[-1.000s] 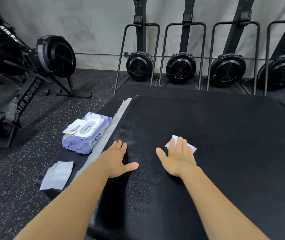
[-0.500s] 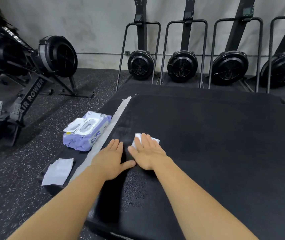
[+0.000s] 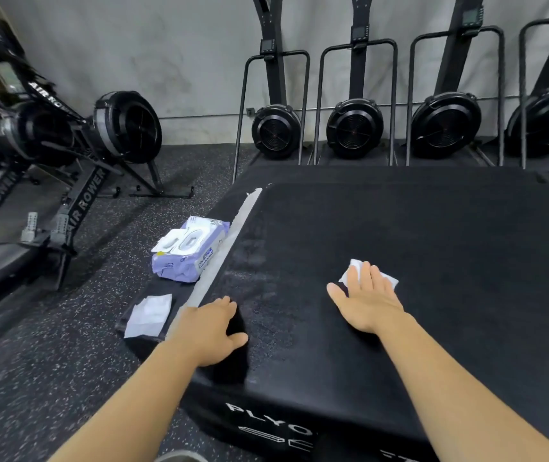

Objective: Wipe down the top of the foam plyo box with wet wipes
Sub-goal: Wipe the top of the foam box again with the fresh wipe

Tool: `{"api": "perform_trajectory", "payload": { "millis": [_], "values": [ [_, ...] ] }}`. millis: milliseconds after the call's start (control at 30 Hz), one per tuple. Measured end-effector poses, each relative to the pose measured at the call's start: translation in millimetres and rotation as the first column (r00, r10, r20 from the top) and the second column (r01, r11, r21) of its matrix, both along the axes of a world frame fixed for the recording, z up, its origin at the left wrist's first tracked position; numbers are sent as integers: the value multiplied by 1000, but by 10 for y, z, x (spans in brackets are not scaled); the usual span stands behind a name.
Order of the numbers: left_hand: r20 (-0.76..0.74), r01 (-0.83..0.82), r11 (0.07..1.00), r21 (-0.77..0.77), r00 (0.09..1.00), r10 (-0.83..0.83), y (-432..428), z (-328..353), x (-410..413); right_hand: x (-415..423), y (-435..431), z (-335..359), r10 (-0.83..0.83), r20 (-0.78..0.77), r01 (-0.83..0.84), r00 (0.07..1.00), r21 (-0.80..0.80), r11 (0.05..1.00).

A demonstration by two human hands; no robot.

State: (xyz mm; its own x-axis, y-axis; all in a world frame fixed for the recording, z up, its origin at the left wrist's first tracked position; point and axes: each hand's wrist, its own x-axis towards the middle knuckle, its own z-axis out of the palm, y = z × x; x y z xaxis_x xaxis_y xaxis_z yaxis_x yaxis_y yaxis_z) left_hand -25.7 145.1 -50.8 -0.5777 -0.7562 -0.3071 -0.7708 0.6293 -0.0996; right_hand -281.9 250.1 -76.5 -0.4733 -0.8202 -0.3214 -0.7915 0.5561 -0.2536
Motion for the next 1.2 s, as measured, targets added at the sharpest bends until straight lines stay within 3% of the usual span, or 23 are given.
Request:
{"api": "perform_trajectory", "payload": {
  "millis": [100,233,433,567,767,933,1200],
  "values": [
    [-8,-19,999,31,1000,19,40,5,-32,294,-136,-1,-7,-32,8,999,14,1000],
    [18,-15,1000,24,1000,14,66,37,-69,750,-357,26,96,-123,-106,988,-82,991],
    [-12,-20,999,36,1000,20,75,52,-98,1250,-674,115,280,117,-279,953,-24,960],
    [54,-23,999,26,998,22,58,63,-100,1077,-562,119,329,106,-326,938,-46,944],
    [75,-26,999,47,997,22,61,58,-89,449,60,23,222,18,-219,975,-107,970],
    [12,-42,993,110,999,41,60,27,-68,16,537,-21,92,50,-90,994,-46,995],
    [-62,-48,985,167,996,59,-1,-30,-43,541,224,-1,63,-67,-66,996,-45,997]
  ]
}}
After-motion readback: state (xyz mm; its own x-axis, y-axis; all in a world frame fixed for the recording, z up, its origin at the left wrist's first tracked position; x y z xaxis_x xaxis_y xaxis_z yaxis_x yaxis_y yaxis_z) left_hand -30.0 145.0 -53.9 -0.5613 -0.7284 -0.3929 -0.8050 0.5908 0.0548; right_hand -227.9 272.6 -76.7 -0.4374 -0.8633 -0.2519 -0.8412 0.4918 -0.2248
